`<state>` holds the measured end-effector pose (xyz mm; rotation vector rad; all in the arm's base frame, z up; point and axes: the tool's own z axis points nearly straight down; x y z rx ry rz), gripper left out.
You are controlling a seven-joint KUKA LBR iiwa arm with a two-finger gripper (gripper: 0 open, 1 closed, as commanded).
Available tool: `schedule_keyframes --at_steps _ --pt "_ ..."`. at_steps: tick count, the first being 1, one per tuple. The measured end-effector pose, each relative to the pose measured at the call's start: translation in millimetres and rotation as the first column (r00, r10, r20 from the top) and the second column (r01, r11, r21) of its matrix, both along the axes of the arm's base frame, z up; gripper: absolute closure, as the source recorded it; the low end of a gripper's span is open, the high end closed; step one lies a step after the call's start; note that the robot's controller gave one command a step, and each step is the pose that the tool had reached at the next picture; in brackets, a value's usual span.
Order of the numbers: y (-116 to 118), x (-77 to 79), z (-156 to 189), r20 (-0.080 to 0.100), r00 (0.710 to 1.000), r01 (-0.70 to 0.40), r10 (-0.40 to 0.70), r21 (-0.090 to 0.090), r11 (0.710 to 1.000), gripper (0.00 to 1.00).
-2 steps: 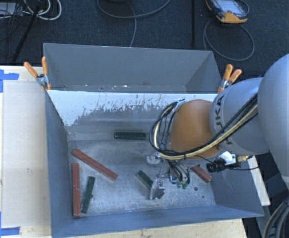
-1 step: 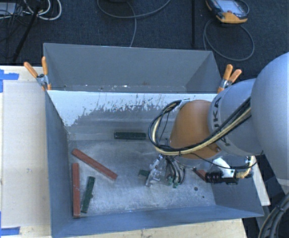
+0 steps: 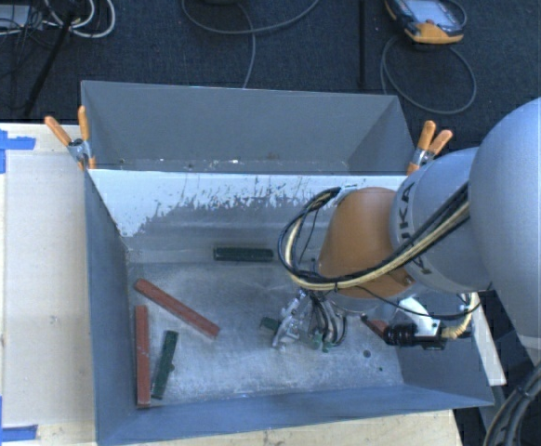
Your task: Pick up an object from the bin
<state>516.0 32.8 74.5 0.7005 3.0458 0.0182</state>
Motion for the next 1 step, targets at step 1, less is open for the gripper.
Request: schedule_keyframes --at_steps 1 --pt "0.0 -1.7 6.1 -0.01 1.0 0.012 -0.012 -0.003 1.0 1.0"
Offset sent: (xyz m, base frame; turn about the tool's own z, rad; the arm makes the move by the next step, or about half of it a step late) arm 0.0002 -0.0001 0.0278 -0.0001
